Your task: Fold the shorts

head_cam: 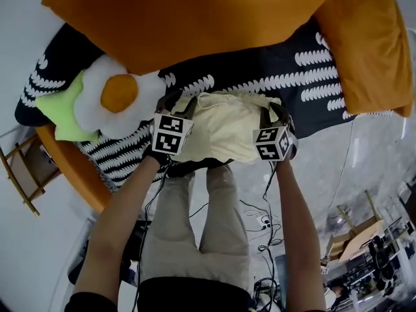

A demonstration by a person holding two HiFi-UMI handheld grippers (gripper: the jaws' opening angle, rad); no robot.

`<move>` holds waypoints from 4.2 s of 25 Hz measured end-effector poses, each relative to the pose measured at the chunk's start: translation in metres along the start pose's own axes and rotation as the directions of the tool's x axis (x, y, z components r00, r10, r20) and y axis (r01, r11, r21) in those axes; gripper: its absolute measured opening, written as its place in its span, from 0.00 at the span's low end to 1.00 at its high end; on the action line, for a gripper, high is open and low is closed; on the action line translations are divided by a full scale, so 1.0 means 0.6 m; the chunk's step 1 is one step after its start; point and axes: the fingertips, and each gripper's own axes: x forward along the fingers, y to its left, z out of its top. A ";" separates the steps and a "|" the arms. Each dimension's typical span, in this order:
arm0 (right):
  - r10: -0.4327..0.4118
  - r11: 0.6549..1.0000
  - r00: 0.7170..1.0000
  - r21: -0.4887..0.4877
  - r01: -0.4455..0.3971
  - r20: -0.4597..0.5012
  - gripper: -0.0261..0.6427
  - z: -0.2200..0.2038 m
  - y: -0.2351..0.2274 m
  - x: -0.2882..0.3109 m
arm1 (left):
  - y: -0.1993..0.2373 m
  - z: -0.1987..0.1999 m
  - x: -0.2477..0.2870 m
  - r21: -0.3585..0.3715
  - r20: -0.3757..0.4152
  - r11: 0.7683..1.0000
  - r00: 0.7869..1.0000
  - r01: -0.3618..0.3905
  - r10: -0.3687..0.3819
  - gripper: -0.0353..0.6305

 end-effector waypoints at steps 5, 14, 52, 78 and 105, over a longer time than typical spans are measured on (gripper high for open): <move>-0.033 0.998 0.999 0.052 0.033 0.003 0.19 0.000 0.003 -0.010 | -0.008 -0.031 0.058 0.102 -0.169 0.992 0.981 -0.078 0.095 0.38; -0.208 0.977 0.976 0.052 0.205 0.069 0.28 0.023 -0.041 -0.044 | 0.004 -0.043 0.036 0.317 -0.151 0.929 0.957 -0.192 0.250 0.17; -0.065 0.833 0.997 0.547 0.079 -0.045 0.10 -0.113 0.181 -0.331 | -0.160 0.102 -0.123 0.792 -0.092 0.583 0.980 0.178 -0.175 0.09; 0.205 0.965 0.970 0.138 -0.223 0.129 0.49 0.003 0.511 -0.267 | 0.056 -0.201 -0.262 0.378 0.043 0.924 0.995 0.068 -0.091 0.34; 0.149 0.637 0.978 -0.742 -0.209 -0.147 0.28 -0.342 0.142 -0.101 | -0.148 -0.432 -0.104 0.135 -0.311 0.957 0.928 0.258 -0.207 0.21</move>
